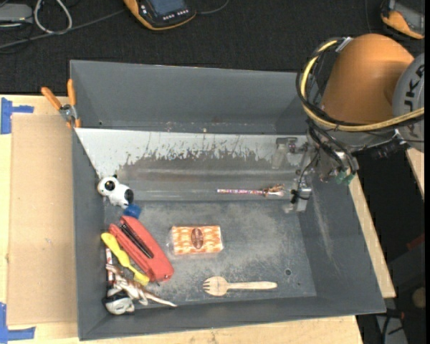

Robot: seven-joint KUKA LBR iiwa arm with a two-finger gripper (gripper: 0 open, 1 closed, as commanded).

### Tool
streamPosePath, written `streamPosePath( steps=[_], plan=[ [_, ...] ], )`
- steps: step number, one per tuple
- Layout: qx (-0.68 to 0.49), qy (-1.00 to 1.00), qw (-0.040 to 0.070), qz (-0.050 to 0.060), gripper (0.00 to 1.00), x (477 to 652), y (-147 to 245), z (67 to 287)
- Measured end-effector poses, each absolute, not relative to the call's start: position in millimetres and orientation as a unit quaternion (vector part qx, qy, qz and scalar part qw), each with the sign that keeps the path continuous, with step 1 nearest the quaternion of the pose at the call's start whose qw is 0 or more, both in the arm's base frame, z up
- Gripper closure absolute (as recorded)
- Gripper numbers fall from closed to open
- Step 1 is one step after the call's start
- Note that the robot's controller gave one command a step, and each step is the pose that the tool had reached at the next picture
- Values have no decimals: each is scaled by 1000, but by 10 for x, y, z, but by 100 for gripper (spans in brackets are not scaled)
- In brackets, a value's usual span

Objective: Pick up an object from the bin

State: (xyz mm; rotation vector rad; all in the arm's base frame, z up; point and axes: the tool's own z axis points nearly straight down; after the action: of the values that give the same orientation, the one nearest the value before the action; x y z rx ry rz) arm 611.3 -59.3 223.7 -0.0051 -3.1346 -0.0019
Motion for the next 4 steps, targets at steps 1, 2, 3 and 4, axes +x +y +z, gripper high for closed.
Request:
streamPosePath(
  steps=[1,2,3,4],
  plan=[
    [-1,-1000,0,0,0,6122,-590,2288],
    [-5,-1000,2,-1,0,6030,-217,2339],
    [-98,-995,1,0,0,5995,73,2038],
    [-84,-996,-2,-1,0,6173,662,1926]
  ],
)
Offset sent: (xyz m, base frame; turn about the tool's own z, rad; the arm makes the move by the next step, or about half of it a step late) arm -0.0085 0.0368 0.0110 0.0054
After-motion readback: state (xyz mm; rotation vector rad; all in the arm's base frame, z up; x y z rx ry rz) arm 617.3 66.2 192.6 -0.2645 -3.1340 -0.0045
